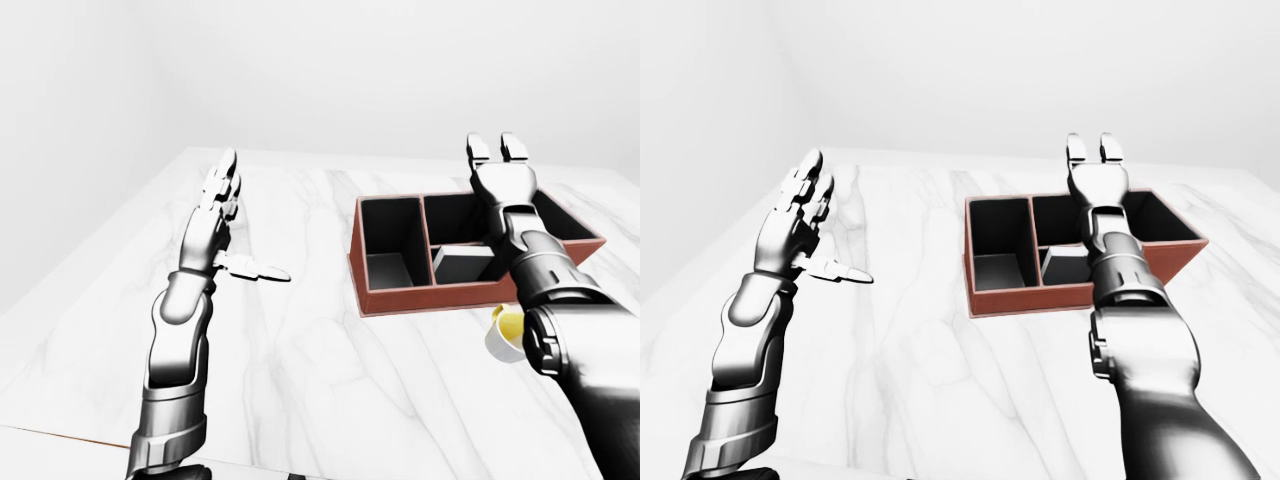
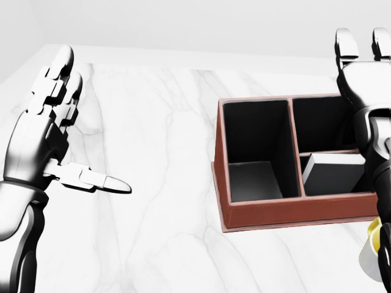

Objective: Pick up the book and place it in the caddy.

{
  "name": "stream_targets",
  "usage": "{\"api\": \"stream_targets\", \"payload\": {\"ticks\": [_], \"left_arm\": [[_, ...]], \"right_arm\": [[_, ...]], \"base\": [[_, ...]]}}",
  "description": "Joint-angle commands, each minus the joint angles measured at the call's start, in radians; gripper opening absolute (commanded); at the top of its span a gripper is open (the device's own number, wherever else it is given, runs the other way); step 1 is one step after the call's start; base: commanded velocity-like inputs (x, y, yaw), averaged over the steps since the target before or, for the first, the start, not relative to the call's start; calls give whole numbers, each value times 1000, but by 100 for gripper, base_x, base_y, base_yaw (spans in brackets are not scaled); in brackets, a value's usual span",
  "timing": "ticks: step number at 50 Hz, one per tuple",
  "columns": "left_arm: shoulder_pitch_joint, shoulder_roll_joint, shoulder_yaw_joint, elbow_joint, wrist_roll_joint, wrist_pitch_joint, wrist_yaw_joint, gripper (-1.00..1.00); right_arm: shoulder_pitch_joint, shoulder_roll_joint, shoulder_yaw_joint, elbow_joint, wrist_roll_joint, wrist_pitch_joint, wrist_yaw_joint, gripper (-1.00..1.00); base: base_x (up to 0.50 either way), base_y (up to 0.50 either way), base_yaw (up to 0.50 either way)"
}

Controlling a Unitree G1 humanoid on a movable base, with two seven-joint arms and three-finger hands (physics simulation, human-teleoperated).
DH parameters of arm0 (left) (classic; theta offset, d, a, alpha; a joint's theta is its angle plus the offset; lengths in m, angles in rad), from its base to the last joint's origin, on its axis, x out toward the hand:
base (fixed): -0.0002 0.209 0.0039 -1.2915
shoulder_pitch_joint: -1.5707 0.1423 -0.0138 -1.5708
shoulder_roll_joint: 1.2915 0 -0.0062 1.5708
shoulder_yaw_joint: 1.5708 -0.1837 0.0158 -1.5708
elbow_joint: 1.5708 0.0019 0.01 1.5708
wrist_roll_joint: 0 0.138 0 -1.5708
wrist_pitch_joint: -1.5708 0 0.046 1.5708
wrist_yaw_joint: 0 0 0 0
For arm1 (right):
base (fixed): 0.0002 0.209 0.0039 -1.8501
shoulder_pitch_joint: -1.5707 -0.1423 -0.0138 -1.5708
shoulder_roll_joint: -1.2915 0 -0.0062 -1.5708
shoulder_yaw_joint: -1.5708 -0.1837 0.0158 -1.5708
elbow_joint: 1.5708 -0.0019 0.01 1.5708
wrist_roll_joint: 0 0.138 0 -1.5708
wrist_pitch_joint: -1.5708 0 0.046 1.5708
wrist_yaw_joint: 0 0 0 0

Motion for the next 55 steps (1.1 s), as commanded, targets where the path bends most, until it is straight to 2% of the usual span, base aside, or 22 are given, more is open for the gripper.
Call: {"api": "stream_targets", "payload": {"ticks": [1,7,8,14,20,21,22,31,34,44,50,53,55], "left_arm": [[1,-5,-3,-21,3,0,-1,100],[9,-6,1,-49,-3,0,-3,100],[14,-5,5,-60,-8,0,-6,100],[23,-3,11,-88,-19,0,-6,100],[44,-5,15,-144,-33,0,-10,100],[44,-5,15,-145,-33,0,-10,100],[50,-5,21,-166,-39,0,-12,100],[78,1,44,-279,-77,0,-12,100],[94,2,53,-338,-92,0,-17,100],[143,-5,68,-470,-117,0,-30,100],[160,-8,79,-556,-135,0,-35,100],[176,-9,76,-599,-130,0,-41,100],[191,-11,77,-635,-127,0,-50,100]], "right_arm": [[-21,-18,-6,-46,101,0,58,100],[3,-26,-27,-123,227,0,138,100],[22,-25,-53,-158,288,0,194,100],[147,-11,-79,-371,449,0,327,100],[354,40,-138,-752,659,0,559,100],[358,41,-138,-762,663,0,563,100],[410,56,-155,-860,728,0,637,100],[598,126,-201,-1272,919,0,806,100],[669,148,-232,-1455,1039,0,893,100],[803,179,-304,-1740,1228,0,948,100],[877,203,-349,-1892,1301,0,947,100],[911,215,-377,-1984,1342,21,942,100],[931,219,-402,-2052,1391,59,944,100]], "base": [[0,0,0],[0,0,0],[0,0,0],[0,0,0],[0,0,0],[0,0,0],[0,0,0],[0,0,0],[0,0,0],[0,0,0],[0,0,0],[0,0,0],[0,0,0]]}}
